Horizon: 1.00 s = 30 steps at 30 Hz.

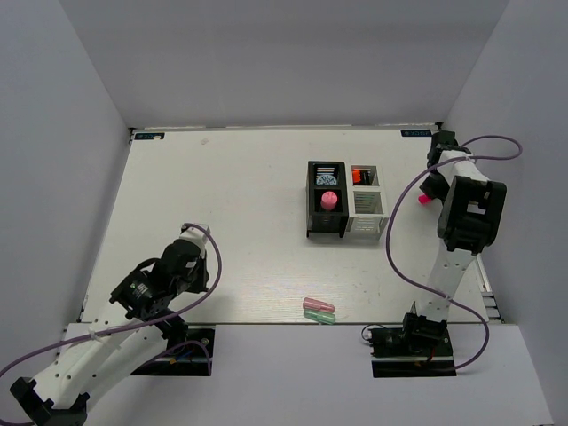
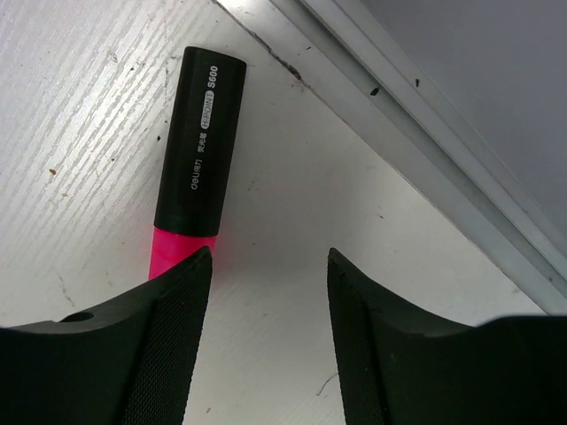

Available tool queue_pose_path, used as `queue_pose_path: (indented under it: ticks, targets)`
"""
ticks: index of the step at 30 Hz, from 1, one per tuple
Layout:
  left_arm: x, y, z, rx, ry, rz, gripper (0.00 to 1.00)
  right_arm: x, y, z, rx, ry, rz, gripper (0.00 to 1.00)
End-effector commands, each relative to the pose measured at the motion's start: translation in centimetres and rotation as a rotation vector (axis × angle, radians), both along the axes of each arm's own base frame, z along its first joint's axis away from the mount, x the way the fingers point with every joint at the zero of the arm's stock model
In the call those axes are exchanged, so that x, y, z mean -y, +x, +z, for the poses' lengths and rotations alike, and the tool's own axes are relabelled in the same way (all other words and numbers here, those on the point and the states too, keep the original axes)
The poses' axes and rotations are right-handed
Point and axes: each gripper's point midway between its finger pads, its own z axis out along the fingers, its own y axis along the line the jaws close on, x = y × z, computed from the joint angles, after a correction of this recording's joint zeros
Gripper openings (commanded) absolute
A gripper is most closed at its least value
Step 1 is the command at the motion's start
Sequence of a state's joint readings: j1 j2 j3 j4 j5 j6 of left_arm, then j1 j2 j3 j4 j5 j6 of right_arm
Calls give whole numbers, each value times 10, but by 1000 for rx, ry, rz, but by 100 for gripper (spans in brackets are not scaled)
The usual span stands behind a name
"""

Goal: Sort the stationery into containers
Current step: Grab a piece of stationery with the right arm

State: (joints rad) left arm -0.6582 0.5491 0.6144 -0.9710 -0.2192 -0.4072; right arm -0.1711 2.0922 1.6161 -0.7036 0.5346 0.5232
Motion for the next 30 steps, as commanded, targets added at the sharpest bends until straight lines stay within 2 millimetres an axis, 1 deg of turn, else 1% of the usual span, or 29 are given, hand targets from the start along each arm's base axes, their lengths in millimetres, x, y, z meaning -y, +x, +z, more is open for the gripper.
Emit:
queue_pose_path:
  ticks: [1,3,4,8,12,13,14,16,18,22,23,28,29,30]
  targets:
    - [4,0,0,-3,-26,-1,17,0,21,5,113,38,16,58]
    - [5,0,-2,-5,-27,-1,17,-1,26,2,135,57,14,60]
    - [5,0,-3,-7,-28,-1,17,1,27,1,147,59,6,62]
    - [5,-1,-4,-16,-28,-4,17,-2,35,0,185,92,6,64]
    - [5,-2,-2,-15,-28,-3,17,-15,37,-1,214,186,6,64]
    - [5,-2,-2,-15,-29,-4,17,-21,39,5,238,223,22,62]
    - [5,-2,-2,-16,-30,-1,17,-23,35,1,236,228,28,62]
    - [4,-3,-4,-19,-27,-3,17,-22,37,10,284,221,17,62]
    - [6,-2,-5,-22,-32,-3,17,-17,33,9,286,206,-32,60]
    - [7,-2,-7,-31,-31,-7,17,-17,32,10,304,236,-103,60]
    - [8,-3,-8,-37,-29,-9,17,-18,34,12,314,235,-98,60]
    - [8,-2,-6,-38,-25,-12,17,-17,39,7,332,226,-106,60]
    - [8,-3,-5,-39,-24,-12,17,-14,40,5,325,219,-110,60]
    - [8,-2,-6,-40,-26,-12,17,-14,39,-3,307,221,-114,60]
